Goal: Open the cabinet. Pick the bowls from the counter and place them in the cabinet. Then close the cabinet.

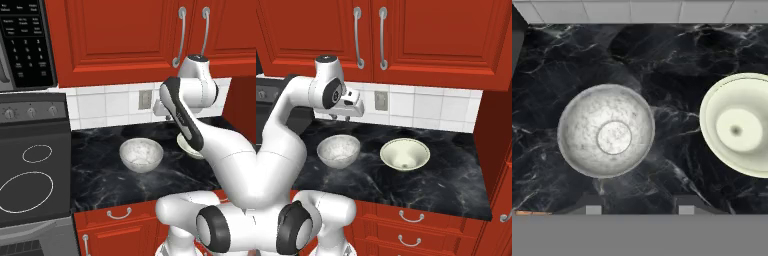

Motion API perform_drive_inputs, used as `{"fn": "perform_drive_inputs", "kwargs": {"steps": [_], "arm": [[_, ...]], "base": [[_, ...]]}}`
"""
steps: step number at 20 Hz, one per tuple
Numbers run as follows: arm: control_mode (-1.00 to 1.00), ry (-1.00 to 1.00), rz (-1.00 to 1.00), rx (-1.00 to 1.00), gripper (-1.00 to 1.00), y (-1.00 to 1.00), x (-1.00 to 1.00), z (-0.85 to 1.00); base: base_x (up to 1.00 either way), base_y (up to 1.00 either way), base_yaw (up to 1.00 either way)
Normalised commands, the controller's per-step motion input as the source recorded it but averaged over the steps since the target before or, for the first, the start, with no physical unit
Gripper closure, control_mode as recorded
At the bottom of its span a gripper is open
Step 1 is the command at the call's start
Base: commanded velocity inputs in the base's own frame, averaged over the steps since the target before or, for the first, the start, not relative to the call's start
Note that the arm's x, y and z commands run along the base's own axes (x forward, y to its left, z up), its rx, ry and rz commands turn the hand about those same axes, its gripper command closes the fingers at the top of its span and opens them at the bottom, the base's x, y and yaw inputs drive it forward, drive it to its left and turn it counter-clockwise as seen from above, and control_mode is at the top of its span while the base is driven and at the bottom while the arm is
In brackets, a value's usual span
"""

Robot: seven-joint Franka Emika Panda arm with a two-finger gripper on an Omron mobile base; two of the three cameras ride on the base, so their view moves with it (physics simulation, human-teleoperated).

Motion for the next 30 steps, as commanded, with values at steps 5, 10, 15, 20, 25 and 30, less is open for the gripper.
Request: {"fn": "perform_drive_inputs", "kwargs": {"steps": [5,10,15,20,25,30], "arm": [[-1.0,-0.11,0.01,0.0,-1.0,0.04,-0.38,0.06],[-1.0,-0.34,0.02,0.0,-1.0,-0.13,-0.75,0.43],[-1.0,-0.21,-0.01,0.0,-1.0,-0.6,-0.57,0.66],[-1.0,-0.21,-0.04,-0.01,-1.0,-0.49,-0.34,0.85],[-1.0,-0.08,-0.01,0.0,-1.0,-0.5,-0.3,0.79],[-1.0,-0.12,0.0,0.0,-1.0,-0.47,-0.12,0.46]], "base": [[0.0,0.0,0.0],[0.0,0.0,0.0],[0.0,0.0,0.0],[0.0,0.0,0.0],[0.0,0.0,0.0],[0.0,0.0,0.0]]}}
